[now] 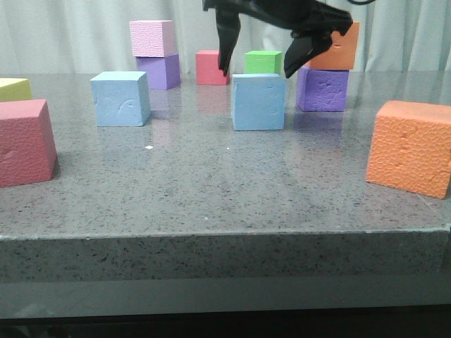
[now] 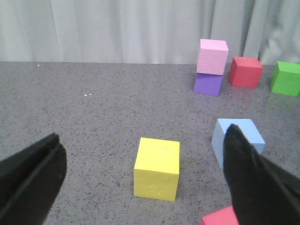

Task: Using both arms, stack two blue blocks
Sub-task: 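Lower the right gripper over the light-blue cube farther from the robot, then grasp the light-blue cube with the right gripper and drag it nearer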

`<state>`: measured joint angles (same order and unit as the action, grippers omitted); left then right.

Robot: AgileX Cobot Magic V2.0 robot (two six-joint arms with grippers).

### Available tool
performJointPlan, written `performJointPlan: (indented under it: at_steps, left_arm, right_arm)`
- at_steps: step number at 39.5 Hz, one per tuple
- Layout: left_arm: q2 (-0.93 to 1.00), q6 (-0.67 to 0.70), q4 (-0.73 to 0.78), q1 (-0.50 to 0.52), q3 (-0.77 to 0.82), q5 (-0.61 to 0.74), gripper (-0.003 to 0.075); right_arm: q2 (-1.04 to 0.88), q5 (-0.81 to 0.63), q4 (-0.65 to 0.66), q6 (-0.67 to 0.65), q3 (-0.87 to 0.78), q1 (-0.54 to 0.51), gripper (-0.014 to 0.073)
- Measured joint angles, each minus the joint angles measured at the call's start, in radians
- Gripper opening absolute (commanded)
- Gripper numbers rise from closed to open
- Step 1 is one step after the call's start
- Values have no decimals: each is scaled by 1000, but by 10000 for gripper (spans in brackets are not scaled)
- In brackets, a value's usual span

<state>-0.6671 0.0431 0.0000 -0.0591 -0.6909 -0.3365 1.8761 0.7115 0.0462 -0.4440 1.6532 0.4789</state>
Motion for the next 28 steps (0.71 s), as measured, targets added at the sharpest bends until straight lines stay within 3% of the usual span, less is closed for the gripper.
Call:
performJointPlan:
  at_steps: [9,18,28]
  left_arm:
    - [0,0,25,0,0,-11,659]
    - [0,0,34,0,0,-13,659]
    - [0,0,34,0,0,-13,659]
  right_arm:
    - [23,7,0,-11,2,0,615]
    - [30,16,0,-12,2,-4,328]
    - [-6,39,2,-13,3,4,330]
